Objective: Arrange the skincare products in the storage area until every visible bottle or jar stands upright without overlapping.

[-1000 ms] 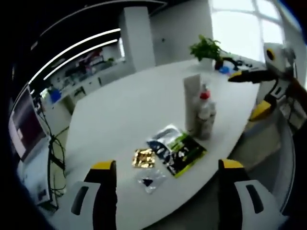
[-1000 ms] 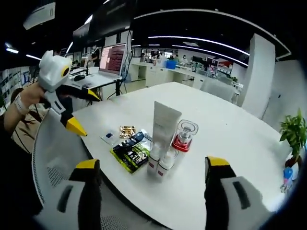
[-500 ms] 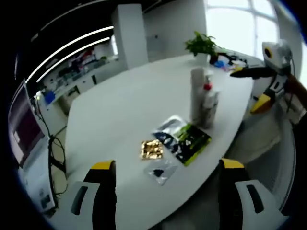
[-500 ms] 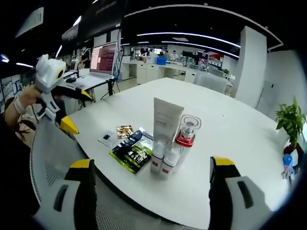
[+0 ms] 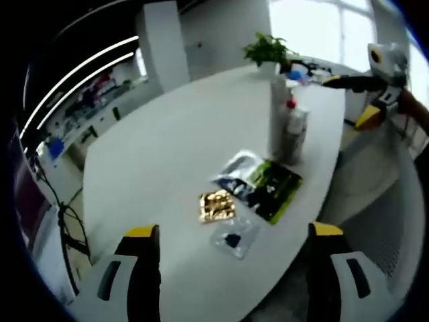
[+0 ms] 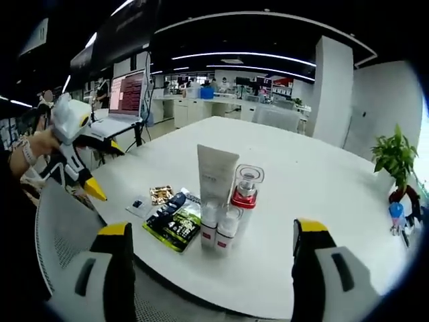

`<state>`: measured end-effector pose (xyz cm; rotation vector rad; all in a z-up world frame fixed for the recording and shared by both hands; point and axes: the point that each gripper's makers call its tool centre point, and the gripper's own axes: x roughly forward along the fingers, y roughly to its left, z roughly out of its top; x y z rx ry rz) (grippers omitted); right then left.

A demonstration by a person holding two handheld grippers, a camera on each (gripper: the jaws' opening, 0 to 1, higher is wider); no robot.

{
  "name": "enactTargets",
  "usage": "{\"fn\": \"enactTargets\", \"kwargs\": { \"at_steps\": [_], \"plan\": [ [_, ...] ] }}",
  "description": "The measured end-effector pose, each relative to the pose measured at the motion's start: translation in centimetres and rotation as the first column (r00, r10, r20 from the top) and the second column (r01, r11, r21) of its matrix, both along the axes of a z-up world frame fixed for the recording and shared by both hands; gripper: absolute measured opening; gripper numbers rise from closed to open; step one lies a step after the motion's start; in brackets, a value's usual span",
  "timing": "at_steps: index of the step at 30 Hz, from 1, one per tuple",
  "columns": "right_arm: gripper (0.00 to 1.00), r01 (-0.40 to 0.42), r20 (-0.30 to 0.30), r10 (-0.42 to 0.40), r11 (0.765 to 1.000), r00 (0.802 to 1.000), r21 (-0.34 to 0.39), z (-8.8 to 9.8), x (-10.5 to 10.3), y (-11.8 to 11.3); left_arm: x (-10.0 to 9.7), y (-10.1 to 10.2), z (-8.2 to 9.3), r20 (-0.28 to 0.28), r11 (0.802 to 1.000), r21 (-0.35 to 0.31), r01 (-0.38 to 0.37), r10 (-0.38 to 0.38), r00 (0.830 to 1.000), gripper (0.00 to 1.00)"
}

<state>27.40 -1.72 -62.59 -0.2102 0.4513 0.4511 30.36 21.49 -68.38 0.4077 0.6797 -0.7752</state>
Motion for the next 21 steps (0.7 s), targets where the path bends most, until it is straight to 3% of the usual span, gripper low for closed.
{"fn": "enactTargets", "kwargs": {
  "at_steps": [8,10,13,17,21],
  "plan": [
    [0.99,0.047,-0.033,-0.047,0.999,0.998,0.013,-0.1,0.1,-0.7,-0.2,-0.7,-1.9,-0.054,0.995,-0.013,0.094,-0.095,0.994,0.91],
    [0.99,0.047,-0.037,-0.047,0.999,0.998,0.011,-0.1,0.1,-0.5,-0.2,-0.6,-2.7,-0.063,0.992,0.011,0.122,-0.121,0.991,0.9],
    [0.99,0.053,-0.046,-0.052,0.999,0.998,0.01,-0.2,0.1,-0.5,0.0,-0.4,-3.8,-0.069,0.984,0.047,0.172,-0.169,0.983,0.82],
    [0.99,0.067,-0.047,-0.065,0.997,0.997,0.033,-0.1,0.1,-0.4,-0.1,-0.9,-4.6,-0.115,0.978,-0.008,0.209,-0.209,0.971,0.71],
    [0.99,0.086,-0.049,-0.085,0.996,0.995,0.02,-0.1,0.1,-1.0,0.6,-0.7,-5.6,-0.127,0.973,0.003,0.231,-0.228,0.965,0.65]
  ]
}}
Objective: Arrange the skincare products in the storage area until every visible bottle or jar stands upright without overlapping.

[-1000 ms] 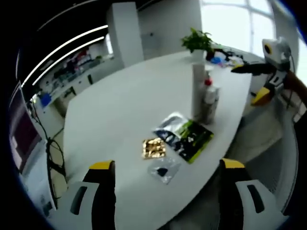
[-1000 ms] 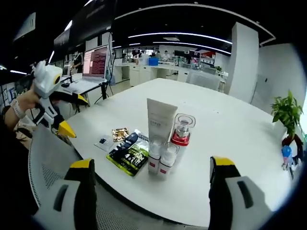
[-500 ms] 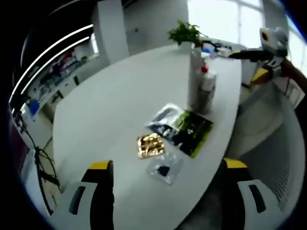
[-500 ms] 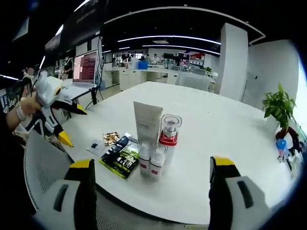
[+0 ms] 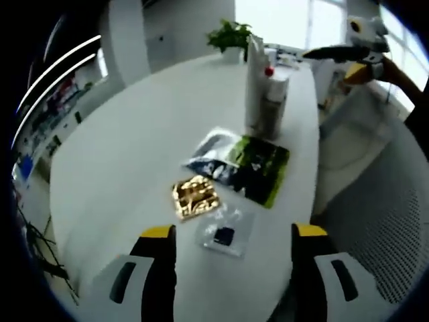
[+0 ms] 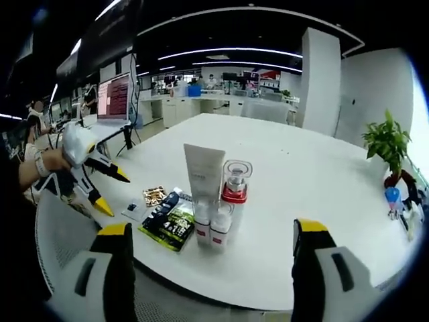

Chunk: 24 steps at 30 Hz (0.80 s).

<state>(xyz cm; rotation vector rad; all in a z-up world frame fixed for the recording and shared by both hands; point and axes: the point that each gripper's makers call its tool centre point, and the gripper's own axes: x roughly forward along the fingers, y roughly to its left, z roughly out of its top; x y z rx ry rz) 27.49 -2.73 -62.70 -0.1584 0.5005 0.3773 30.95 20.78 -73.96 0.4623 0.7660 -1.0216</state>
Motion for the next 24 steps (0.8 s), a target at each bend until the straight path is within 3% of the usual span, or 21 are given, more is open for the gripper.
{"fn": "enactTargets", "kwargs": {
  "at_steps": [9,24],
  "plan": [
    [0.99,0.036,-0.015,-0.036,0.999,0.999,0.004,-0.2,-0.3,-0.6,0.6,-0.1,-1.8,-0.038,0.997,0.026,0.067,-0.066,0.997,0.55],
    [0.99,0.074,-0.035,-0.075,0.997,0.997,-0.009,-0.4,-0.7,-1.4,1.0,0.1,-3.9,-0.046,0.979,0.12,0.166,-0.162,0.986,0.5]
  ]
}}
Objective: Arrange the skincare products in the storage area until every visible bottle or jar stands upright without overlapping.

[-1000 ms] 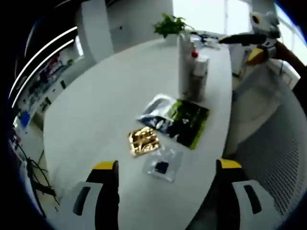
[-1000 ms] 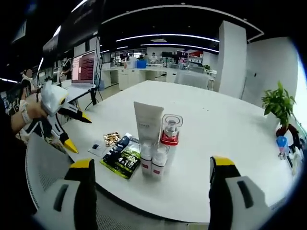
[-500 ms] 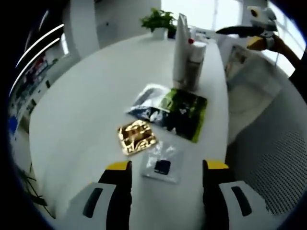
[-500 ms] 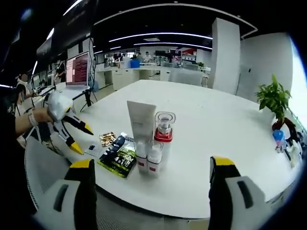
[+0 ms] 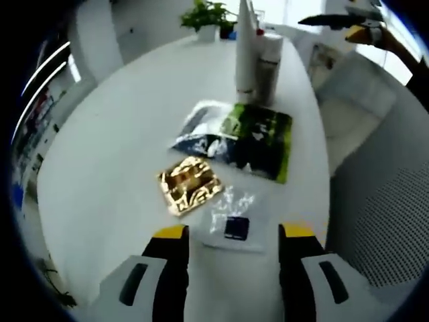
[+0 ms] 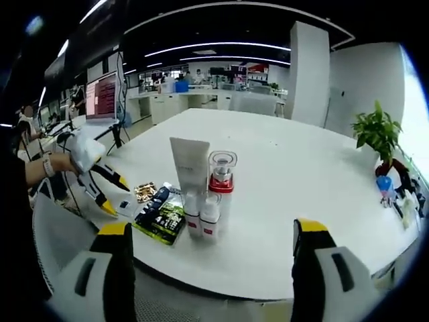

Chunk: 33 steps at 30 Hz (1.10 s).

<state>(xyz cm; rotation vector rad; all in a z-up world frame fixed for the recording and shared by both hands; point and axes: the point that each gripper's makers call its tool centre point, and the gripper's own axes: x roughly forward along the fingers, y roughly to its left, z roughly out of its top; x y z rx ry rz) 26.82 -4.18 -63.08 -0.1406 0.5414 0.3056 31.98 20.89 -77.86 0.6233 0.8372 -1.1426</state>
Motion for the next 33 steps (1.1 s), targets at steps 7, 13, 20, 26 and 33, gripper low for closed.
{"fn": "enactTargets", "kwargs": {
  "at_steps": [7,13,20,26,33],
  "plan": [
    [0.99,0.002,-0.006,-0.002,1.0,1.0,-0.002,-0.1,-0.1,0.0,0.1,0.1,-0.3,-0.008,1.0,0.003,0.006,-0.006,1.0,0.44],
    [0.99,-0.009,-0.01,0.009,1.0,1.0,-0.001,-0.2,0.0,0.3,-0.4,-0.2,-0.3,-0.019,0.998,0.008,0.061,-0.061,0.998,0.38],
    [0.99,-0.016,-0.012,0.016,1.0,1.0,-0.004,-0.2,0.2,0.2,-0.3,-0.5,-0.3,-0.023,0.994,0.021,0.104,-0.103,0.994,0.38],
    [0.99,-0.02,-0.012,0.02,1.0,1.0,-0.006,-0.2,0.2,0.2,-0.5,-1.1,-0.3,-0.029,0.983,0.038,0.178,-0.177,0.984,0.38],
    [0.99,-0.016,-0.013,0.016,1.0,1.0,-0.004,-0.2,0.1,0.1,-0.4,-1.6,-0.5,-0.026,0.97,0.045,0.241,-0.24,0.97,0.38]
  ]
}}
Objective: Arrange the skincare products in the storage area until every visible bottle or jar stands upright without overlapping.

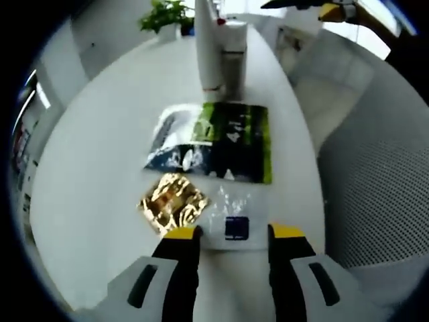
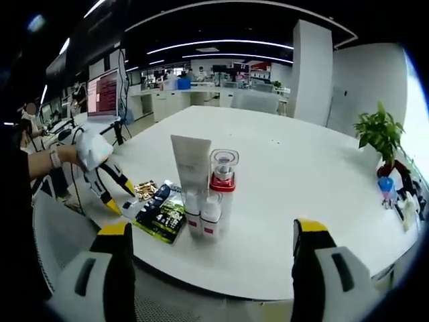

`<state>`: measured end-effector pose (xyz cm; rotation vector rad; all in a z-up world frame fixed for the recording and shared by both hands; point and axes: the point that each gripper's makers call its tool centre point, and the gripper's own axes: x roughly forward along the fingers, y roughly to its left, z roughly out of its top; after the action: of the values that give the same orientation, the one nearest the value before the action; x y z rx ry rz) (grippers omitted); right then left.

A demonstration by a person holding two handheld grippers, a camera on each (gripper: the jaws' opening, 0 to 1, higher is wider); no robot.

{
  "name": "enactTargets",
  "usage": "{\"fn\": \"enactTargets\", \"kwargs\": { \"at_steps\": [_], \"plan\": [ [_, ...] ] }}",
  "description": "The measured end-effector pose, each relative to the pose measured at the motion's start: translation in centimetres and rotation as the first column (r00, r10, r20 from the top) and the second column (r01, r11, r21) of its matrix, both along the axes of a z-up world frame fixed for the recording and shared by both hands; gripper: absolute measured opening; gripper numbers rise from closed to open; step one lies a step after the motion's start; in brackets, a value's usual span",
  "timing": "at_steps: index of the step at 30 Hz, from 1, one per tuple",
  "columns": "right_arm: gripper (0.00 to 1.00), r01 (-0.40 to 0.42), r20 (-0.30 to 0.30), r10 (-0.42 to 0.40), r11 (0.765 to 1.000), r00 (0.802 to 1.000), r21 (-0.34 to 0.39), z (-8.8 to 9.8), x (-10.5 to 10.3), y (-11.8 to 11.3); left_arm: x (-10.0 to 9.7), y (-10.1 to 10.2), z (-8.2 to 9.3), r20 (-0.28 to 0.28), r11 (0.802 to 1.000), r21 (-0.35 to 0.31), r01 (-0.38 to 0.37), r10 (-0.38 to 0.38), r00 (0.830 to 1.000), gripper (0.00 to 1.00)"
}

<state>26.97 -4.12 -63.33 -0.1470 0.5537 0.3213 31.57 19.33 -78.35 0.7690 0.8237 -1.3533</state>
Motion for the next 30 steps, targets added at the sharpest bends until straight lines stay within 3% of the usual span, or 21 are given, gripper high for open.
{"fn": "enactTargets", "kwargs": {
  "at_steps": [8,16,30],
  "plan": [
    [0.99,0.008,-0.008,-0.008,1.0,1.0,-0.007,-0.4,-0.1,-0.2,-0.2,-0.4,0.1,0.009,0.998,0.015,0.059,-0.059,0.998,0.38],
    [0.99,0.018,-0.008,-0.018,1.0,1.0,0.0,-0.6,-0.1,-0.3,-0.1,-0.5,0.3,0.014,0.997,0.032,0.067,-0.067,0.998,0.41],
    [0.99,0.037,0.009,-0.037,0.999,0.999,0.012,-0.2,-0.3,-0.7,2.1,-1.3,3.7,0.083,0.996,0.001,0.089,-0.089,0.993,0.41]
  ]
}}
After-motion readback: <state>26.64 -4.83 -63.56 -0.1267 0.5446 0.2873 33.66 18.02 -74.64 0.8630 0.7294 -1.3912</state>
